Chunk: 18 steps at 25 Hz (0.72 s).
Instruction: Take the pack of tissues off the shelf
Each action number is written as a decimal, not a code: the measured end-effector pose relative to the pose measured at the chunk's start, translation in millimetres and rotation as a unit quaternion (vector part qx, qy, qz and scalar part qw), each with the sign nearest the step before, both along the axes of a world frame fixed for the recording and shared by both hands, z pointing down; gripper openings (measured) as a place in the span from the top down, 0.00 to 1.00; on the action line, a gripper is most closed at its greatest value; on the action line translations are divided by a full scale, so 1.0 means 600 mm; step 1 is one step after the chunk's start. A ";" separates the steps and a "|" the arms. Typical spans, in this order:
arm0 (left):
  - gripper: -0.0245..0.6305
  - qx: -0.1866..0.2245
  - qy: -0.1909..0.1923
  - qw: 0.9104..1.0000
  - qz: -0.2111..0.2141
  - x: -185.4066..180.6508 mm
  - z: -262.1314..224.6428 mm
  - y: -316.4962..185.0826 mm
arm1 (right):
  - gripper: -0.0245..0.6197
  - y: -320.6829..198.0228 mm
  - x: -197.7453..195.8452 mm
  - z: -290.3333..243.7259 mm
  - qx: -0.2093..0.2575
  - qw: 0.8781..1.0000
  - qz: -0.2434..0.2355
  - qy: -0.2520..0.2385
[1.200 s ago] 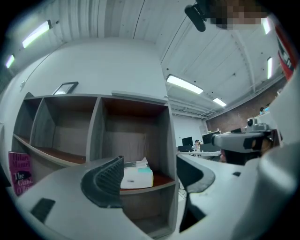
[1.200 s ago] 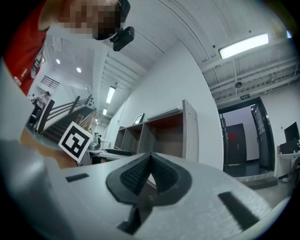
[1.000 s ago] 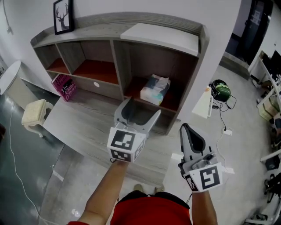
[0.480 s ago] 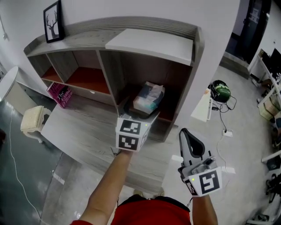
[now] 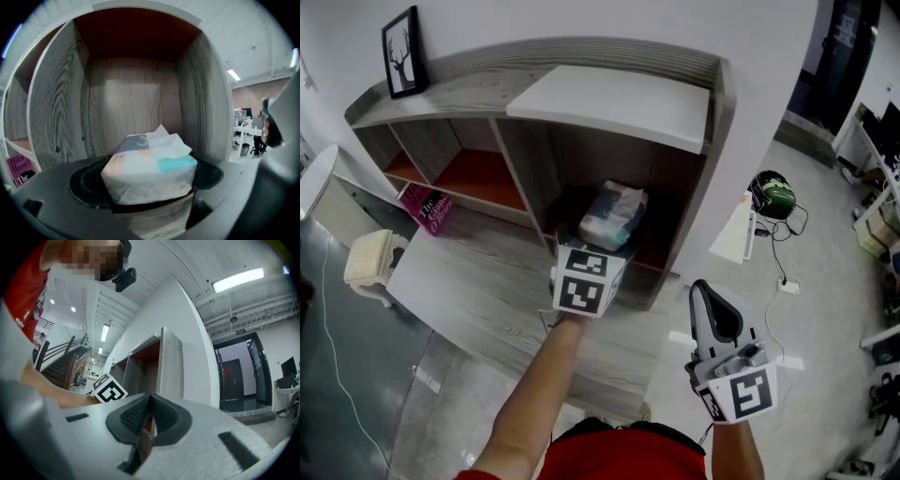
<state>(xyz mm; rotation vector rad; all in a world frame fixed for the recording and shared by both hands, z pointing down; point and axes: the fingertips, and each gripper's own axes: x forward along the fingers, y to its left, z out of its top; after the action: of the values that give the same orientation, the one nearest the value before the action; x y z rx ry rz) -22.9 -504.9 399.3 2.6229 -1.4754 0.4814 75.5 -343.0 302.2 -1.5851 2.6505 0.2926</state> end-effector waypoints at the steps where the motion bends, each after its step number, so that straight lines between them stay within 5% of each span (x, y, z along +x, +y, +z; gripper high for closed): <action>1: 0.27 0.001 -0.007 1.000 -0.006 -0.002 0.001 -0.004 | 0.95 -0.002 0.002 0.001 0.000 1.000 0.000 -0.001; 18: 0.28 0.061 0.030 0.997 -0.019 -0.025 -0.039 0.066 | 0.95 0.007 0.009 0.012 -0.006 1.000 -0.006 -0.008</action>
<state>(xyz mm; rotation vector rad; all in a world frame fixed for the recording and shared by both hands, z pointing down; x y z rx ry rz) -37.8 -465.3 375.6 2.6693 -1.5803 0.3151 80.8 -339.0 309.5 -1.5667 2.6553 0.2619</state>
